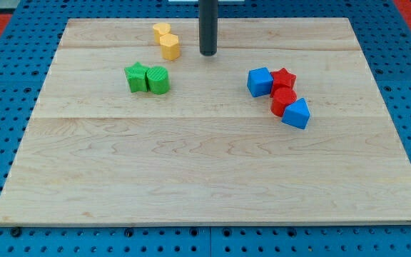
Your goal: Separate the red star from the blue cube
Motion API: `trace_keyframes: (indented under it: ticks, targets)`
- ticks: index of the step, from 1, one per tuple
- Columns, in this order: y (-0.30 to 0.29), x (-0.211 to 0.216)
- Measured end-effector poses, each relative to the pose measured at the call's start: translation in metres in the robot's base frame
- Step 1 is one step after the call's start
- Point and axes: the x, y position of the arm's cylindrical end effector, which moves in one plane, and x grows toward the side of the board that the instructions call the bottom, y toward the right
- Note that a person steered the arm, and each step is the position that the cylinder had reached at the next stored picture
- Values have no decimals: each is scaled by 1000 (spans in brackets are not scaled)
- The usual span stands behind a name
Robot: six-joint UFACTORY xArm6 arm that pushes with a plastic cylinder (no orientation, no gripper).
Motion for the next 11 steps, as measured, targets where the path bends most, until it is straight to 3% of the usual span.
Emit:
trace_keyframes:
  ticks: [1,4,6,8,11]
  targets:
    - [3,58]
    - [58,119]
    - [100,121]
    - [101,120]
    - [102,77]
